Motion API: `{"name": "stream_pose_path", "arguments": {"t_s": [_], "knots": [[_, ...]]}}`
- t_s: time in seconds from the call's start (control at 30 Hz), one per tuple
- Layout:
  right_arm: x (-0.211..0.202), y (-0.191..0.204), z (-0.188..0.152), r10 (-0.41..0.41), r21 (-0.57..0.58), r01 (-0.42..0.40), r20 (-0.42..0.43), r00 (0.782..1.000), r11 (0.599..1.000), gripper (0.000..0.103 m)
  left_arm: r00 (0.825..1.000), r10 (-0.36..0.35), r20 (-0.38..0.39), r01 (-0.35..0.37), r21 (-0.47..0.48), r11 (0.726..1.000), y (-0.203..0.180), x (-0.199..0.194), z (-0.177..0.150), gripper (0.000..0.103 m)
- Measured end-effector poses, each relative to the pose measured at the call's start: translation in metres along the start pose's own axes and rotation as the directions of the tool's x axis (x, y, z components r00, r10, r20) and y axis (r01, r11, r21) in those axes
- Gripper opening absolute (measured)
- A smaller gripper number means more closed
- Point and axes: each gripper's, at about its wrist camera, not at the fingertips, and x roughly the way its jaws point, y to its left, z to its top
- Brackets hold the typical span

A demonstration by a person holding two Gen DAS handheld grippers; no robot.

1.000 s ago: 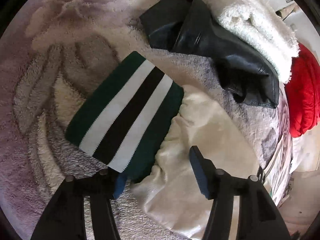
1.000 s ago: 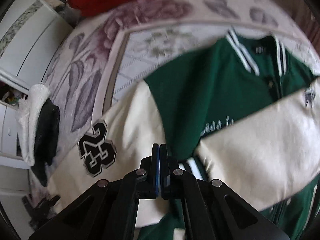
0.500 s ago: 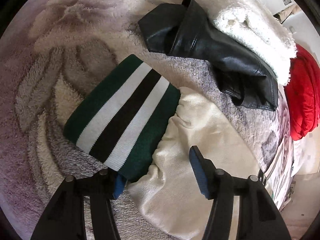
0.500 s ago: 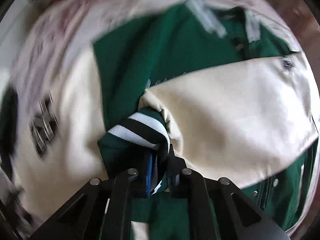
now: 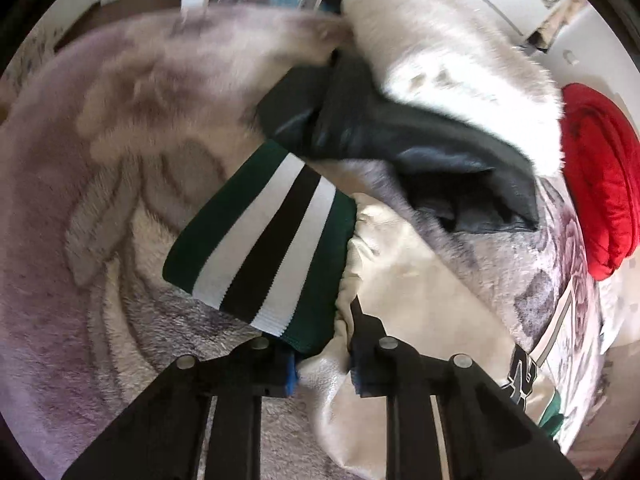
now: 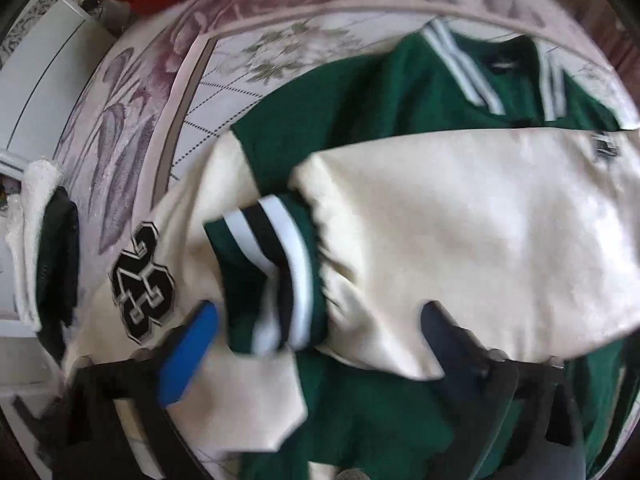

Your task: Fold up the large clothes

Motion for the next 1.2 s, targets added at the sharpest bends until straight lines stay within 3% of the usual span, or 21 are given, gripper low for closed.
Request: {"name": "stream_pose_path", "arguments": {"t_s": [0.17,0.27,0.33,0.47,0.63,0.73,0.83,0.9,0.93,1.0,1.03,1.07,1.1,1.2], "knots": [[-0.012,0.003,-0.023,-0.121,-0.113,0.122,0.016,0.993,0.986,0.103,0.99,0.012,0.143,-0.033,0.14,0.99,-0.043,-0.051,-0.004,0.014],[-0.021,0.005,-0.024,-0.174,-0.121,0.176,0.027,0.984,0.977,0.103,0.969,-0.001,0.247,-0.072,0.287,0.955,-0.082,-0.089,-0.012,0.014],[-0.032,0.01,-0.028,-0.205,-0.159,0.211,0.052,0.977,0.964,0.103,0.951,-0.01,0.309,-0.113,0.38,0.918,-0.107,-0.11,-0.022,0.014],[-0.043,-0.003,-0.028,-0.194,-0.131,0.199,0.051,0.98,0.971,0.103,0.933,-0.045,0.357,-0.139,0.472,0.871,-0.147,-0.139,-0.04,0.013],[-0.058,-0.049,-0.02,-0.165,-0.042,0.167,0.04,0.985,0.985,0.103,0.926,-0.125,0.356,-0.117,0.585,0.803,-0.211,-0.172,-0.079,0.012],[-0.071,-0.096,-0.015,-0.162,0.017,0.162,0.033,0.986,0.987,0.103,0.926,-0.198,0.322,-0.079,0.677,0.731,-0.26,-0.191,-0.121,0.012],[-0.084,-0.156,-0.02,-0.154,0.11,0.152,0.016,0.988,0.982,0.103,0.931,-0.276,0.239,0.0,0.757,0.654,-0.31,-0.204,-0.177,0.012],[-0.091,-0.202,-0.028,-0.148,0.181,0.146,0.0,0.989,0.973,0.103,0.932,-0.329,0.152,0.064,0.824,0.563,-0.351,-0.21,-0.235,0.012],[-0.093,-0.226,-0.033,-0.145,0.214,0.144,-0.012,0.989,0.966,0.103,0.933,-0.34,0.12,0.088,0.84,0.536,-0.361,-0.212,-0.253,0.012],[-0.1,-0.272,-0.048,-0.135,0.291,0.137,-0.025,0.99,0.947,0.103,0.93,-0.366,0.023,0.157,0.877,0.455,-0.39,-0.213,-0.309,0.012],[-0.103,-0.297,-0.058,-0.136,0.329,0.14,-0.035,0.99,0.934,0.103,0.927,-0.372,-0.04,0.198,0.897,0.396,-0.408,-0.21,-0.349,0.012],[-0.105,-0.32,-0.068,-0.133,0.366,0.139,-0.043,0.99,0.92,0.103,0.925,-0.372,-0.08,0.222,0.907,0.359,-0.42,-0.209,-0.375,0.012],[-0.106,-0.337,-0.077,-0.129,0.395,0.138,-0.049,0.99,0.908,0.103,0.922,-0.363,-0.138,0.257,0.917,0.304,-0.433,-0.204,-0.411,0.012],[-0.105,-0.391,-0.109,-0.129,0.468,0.155,-0.086,0.988,0.87,0.103,0.914,-0.329,-0.236,0.31,0.931,0.194,-0.451,-0.192,-0.486,0.012]]}}
